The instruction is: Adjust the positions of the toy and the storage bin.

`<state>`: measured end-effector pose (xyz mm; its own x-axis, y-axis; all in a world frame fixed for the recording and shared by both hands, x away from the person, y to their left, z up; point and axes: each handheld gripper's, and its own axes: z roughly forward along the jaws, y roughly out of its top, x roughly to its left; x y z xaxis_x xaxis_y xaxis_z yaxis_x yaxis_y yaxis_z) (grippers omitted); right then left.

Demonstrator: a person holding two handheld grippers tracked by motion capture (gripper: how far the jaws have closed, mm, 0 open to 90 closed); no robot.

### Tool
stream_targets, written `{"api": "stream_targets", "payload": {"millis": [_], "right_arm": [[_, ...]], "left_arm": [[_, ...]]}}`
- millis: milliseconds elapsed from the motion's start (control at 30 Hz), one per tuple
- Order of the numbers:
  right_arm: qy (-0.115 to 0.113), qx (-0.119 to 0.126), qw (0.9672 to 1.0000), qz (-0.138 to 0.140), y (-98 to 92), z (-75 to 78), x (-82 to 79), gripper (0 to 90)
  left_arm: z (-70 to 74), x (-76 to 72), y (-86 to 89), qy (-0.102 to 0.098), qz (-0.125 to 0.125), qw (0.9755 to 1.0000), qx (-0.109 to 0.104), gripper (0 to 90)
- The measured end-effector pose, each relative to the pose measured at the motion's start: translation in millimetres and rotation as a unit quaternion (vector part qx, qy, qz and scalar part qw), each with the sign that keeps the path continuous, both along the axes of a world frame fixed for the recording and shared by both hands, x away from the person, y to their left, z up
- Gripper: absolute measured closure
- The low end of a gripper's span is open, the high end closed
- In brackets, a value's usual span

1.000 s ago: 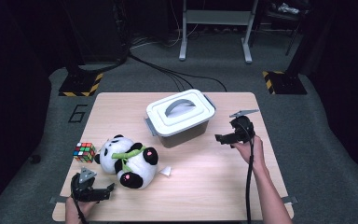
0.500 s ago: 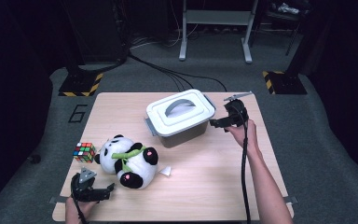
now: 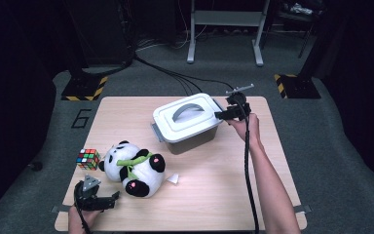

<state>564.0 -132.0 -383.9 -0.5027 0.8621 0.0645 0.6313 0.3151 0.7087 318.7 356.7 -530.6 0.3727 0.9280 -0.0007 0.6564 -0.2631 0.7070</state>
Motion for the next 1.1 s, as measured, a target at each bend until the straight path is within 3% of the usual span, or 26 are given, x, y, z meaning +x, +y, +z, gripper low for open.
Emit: {"api": "stream_targets", "payload": {"millis": [33, 300, 833, 1100], "right_arm": [[0.002, -0.009, 1.0, 0.001, 2.5, -1.5, 3.5, 47.2], [0.013, 0.005, 0.9999, -0.008, 3.5, -3.4, 7.4, 64.7], [0.036, -0.015, 0.9983, -0.044, 7.2, 1.0, -4.0, 65.9], [0.008, -0.002, 0.9988, -0.049, 4.1, -0.8, 0.5, 55.2]], "left_arm": [[-0.1, 0.0, 0.0, -0.001, 0.001, 1.0, 0.0, 0.5], [-0.7, -0.1, -0.3, -0.004, 0.005, 1.0, -0.001, 0.6], [-0.6, -0.4, -0.4, -0.003, 0.008, 1.0, -0.002, 0.7], [-0.5, -0.4, -0.4, -0.002, 0.008, 1.0, -0.002, 0.7]]}}
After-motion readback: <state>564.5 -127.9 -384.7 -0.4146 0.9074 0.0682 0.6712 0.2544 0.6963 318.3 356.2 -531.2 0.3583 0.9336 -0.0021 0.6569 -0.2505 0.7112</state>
